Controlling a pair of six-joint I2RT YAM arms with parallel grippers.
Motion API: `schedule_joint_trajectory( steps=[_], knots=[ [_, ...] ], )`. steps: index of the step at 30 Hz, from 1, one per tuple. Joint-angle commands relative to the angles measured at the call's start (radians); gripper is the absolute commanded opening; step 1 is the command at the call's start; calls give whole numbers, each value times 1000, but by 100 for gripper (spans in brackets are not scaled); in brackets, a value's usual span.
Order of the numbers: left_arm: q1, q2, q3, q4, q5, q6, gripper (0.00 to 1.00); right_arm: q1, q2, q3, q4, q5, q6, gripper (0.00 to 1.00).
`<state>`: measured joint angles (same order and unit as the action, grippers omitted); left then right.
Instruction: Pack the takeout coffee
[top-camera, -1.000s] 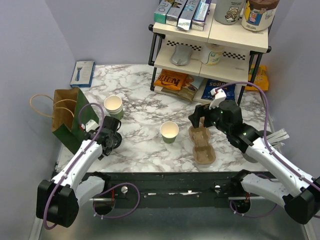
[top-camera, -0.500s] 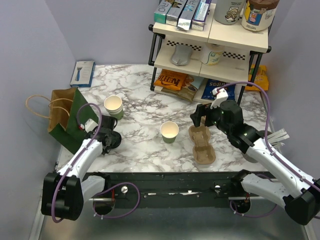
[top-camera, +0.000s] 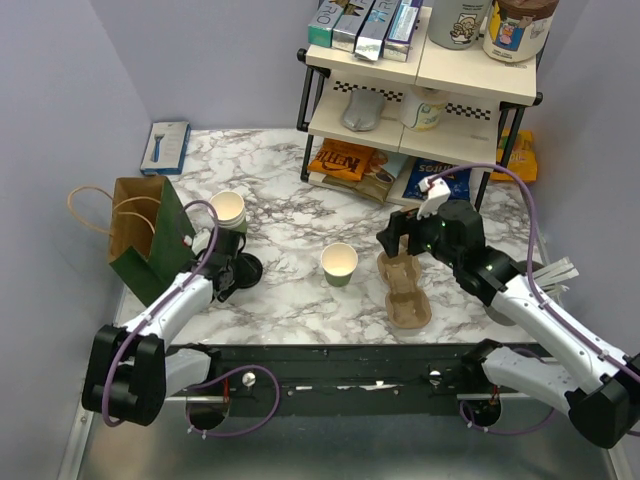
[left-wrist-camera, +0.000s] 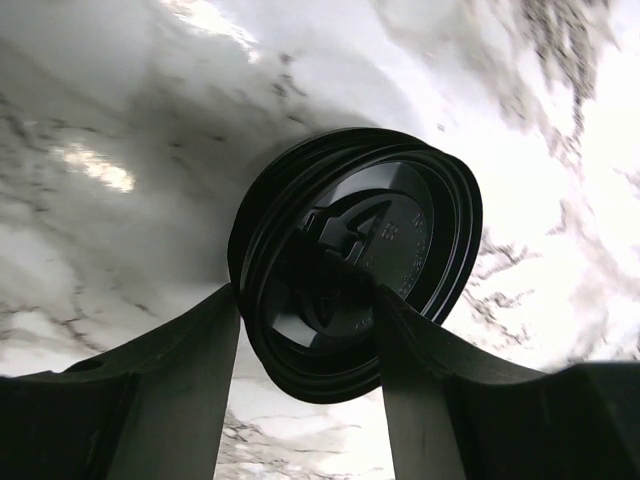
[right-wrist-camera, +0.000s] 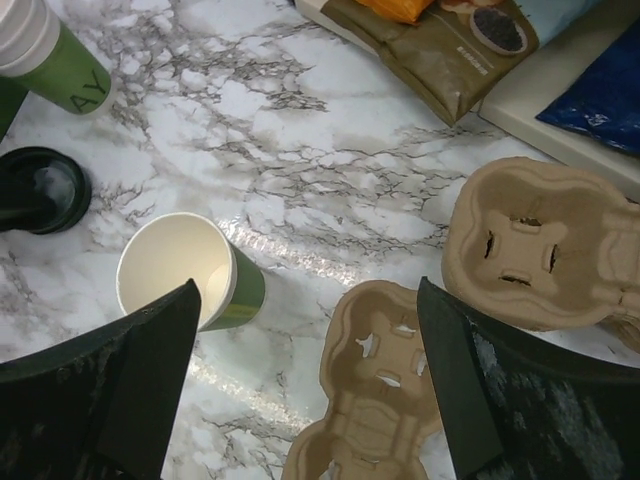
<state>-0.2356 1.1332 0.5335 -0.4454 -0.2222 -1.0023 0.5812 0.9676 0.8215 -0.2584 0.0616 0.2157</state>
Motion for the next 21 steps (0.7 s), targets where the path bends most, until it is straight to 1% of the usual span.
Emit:
schedule_joint_trajectory(
  steps=[1,5,9,12,13,16,21],
  knots=[
    [-40,46,26,74,124,56,62,3,39,22,-2,-143,-33,96],
    [-100,82,37,122,185,47,63,15,80,45,1,-193,-56,94],
    [-139,89,71,110,195,51,70,39,126,74,1,-226,-61,94],
    [-142,56,112,38,138,68,80,49,154,93,-1,-220,-65,94],
    [-142,33,126,-11,121,71,81,51,157,96,-1,-220,-65,94],
    [-142,-10,177,-94,61,83,82,52,169,105,1,-212,-72,94],
    [-142,-24,230,-153,12,100,83,54,175,96,-1,-181,-76,93]
  ],
)
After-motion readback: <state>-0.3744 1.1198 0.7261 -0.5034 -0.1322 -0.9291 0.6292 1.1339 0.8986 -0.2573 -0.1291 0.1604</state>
